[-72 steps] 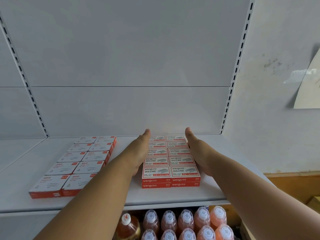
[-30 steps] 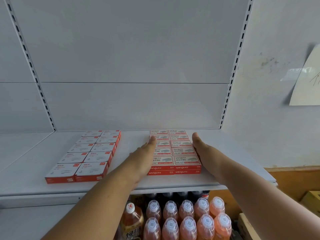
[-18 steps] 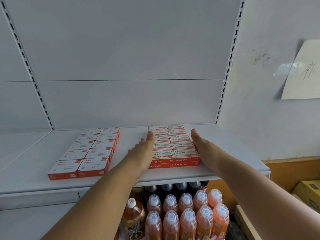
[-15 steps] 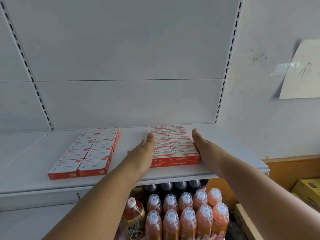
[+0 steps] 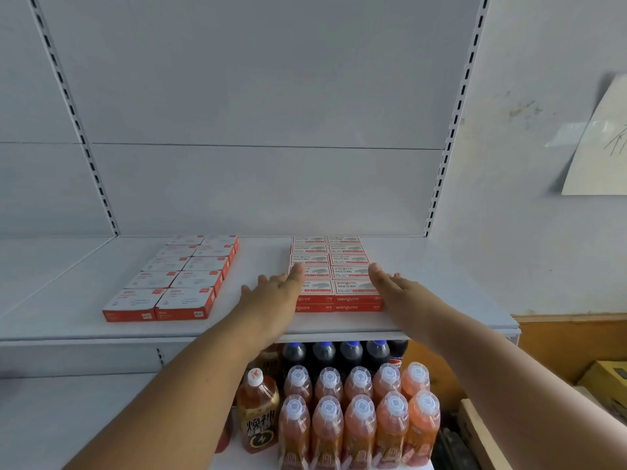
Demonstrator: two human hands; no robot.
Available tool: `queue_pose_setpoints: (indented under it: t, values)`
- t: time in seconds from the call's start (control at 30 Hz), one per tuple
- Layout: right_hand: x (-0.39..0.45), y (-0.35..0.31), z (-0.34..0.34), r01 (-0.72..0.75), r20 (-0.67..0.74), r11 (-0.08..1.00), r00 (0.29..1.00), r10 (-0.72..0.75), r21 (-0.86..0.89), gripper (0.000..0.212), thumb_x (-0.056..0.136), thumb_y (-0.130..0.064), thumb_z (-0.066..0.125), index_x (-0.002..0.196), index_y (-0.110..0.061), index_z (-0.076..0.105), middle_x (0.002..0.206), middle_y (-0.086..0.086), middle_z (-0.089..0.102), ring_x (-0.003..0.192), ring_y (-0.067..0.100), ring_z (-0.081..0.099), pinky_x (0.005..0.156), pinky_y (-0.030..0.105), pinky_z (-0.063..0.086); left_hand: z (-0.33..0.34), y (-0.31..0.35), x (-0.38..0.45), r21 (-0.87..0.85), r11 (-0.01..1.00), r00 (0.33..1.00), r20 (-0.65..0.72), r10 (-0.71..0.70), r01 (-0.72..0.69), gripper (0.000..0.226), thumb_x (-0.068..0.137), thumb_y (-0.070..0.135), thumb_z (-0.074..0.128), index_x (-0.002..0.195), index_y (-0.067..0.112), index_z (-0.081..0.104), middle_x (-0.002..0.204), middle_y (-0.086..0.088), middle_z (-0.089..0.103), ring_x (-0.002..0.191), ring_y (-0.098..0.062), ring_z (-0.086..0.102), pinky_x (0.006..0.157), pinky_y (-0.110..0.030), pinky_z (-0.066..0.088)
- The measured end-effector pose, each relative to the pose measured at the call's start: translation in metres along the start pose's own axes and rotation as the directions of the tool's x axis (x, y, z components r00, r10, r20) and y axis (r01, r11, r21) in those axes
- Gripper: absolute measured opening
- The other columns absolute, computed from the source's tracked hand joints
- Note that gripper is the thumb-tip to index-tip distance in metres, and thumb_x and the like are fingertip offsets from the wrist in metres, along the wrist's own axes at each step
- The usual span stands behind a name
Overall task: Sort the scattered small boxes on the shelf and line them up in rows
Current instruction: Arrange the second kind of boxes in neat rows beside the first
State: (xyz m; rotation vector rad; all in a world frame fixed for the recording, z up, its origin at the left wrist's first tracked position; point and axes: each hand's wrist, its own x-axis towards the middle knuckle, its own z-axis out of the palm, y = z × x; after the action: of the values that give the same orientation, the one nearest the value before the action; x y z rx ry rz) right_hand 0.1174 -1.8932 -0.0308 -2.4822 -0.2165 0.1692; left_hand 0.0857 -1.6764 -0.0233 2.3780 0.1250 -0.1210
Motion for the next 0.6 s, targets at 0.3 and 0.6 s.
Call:
queue_pose_setpoints:
  t: [0.3, 0.6]
  values:
    - [-0.006, 0.009, -0.003, 0.055, -0.155, 0.973, 0.984, -0.091, -0.225, 0.042, 0.089, -0.065, 0.044, 0.100, -0.027, 0.060, 0.092, -0.010, 0.061, 0.076, 0.008, 0.058, 0.061, 0.025, 0.047, -0.001, -0.025, -0.007, 0.336, 0.931, 0.932, -0.271, 0.242, -0.144, 0.041, 0.093, 0.059, 0.048, 0.116, 0.029, 0.063, 0.094, 0.020, 0.056, 0.076, 0.000, 0.052, 0.058, -0.014, 0.036]
    - [-0.009, 0.001, -0.008, 0.131, -0.171, 0.916, 0.963, -0.209, -0.379, 0.039, 0.092, -0.056, 0.049, 0.106, -0.023, 0.064, 0.093, -0.005, 0.060, 0.084, 0.014, 0.056, 0.072, 0.029, 0.046, 0.003, -0.025, -0.001, 0.534, 0.827, 0.835, -0.365, 0.412, -0.174, 0.037, 0.088, 0.063, 0.053, 0.100, 0.030, 0.064, 0.085, 0.015, 0.057, 0.080, -0.009, 0.052, 0.060, -0.022, 0.039]
